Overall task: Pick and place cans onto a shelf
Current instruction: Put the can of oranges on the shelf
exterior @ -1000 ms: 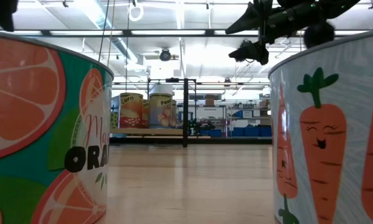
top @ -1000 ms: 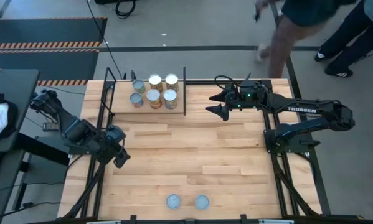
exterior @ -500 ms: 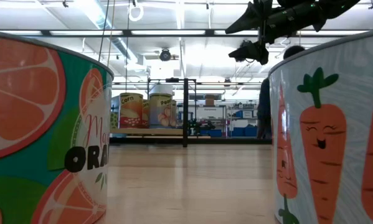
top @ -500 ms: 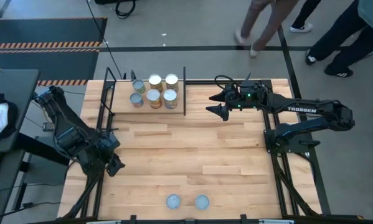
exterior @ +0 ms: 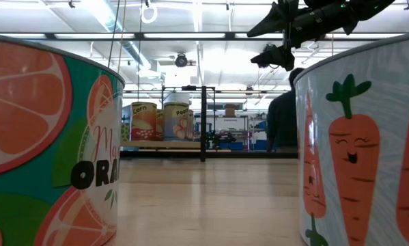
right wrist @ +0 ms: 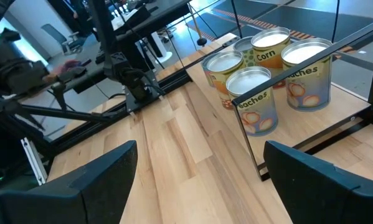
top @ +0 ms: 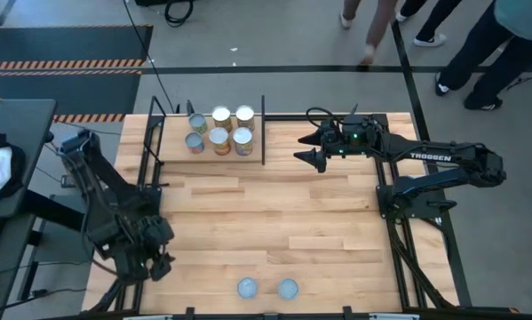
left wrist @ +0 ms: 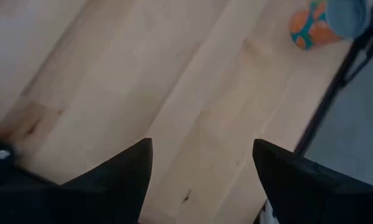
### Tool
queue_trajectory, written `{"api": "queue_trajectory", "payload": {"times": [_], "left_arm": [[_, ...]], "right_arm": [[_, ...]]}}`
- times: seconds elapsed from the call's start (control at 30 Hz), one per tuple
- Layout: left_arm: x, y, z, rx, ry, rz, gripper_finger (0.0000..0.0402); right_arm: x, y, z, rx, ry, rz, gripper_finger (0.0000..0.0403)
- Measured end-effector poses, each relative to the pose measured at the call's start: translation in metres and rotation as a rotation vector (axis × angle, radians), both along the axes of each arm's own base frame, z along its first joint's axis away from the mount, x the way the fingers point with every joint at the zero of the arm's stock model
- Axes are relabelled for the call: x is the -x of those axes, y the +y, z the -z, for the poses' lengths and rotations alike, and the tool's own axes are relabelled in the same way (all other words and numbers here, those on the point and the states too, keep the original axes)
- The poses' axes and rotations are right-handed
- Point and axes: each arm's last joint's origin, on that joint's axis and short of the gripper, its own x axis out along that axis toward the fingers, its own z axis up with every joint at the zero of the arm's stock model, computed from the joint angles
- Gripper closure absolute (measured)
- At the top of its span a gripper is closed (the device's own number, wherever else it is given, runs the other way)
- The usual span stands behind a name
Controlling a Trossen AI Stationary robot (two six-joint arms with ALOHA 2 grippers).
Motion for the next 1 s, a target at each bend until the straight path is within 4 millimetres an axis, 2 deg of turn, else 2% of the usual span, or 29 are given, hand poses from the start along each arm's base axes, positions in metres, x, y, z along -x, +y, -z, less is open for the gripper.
{"api": "queue_trajectory", "payload": {"times": [0.3,0.83,1.0], "left_arm": [[-0.006,-0.020,0.012,-0.018,-0.010,0.076,0.0120],[-0.019,-0.019,0.016,-0.036,-0.017,0.072,0.0120],[-0.024,-0.028,0.019,-0.016,-0.051,0.109,0.0120]], "right_arm": [[0.000,0.000,0.000,0.000,0.000,0.000,0.0046],[0.000,0.000,0.000,0.000,0.000,0.000,0.0046],[0.000,0.000,0.000,0.000,0.000,0.000,0.0046]]}}
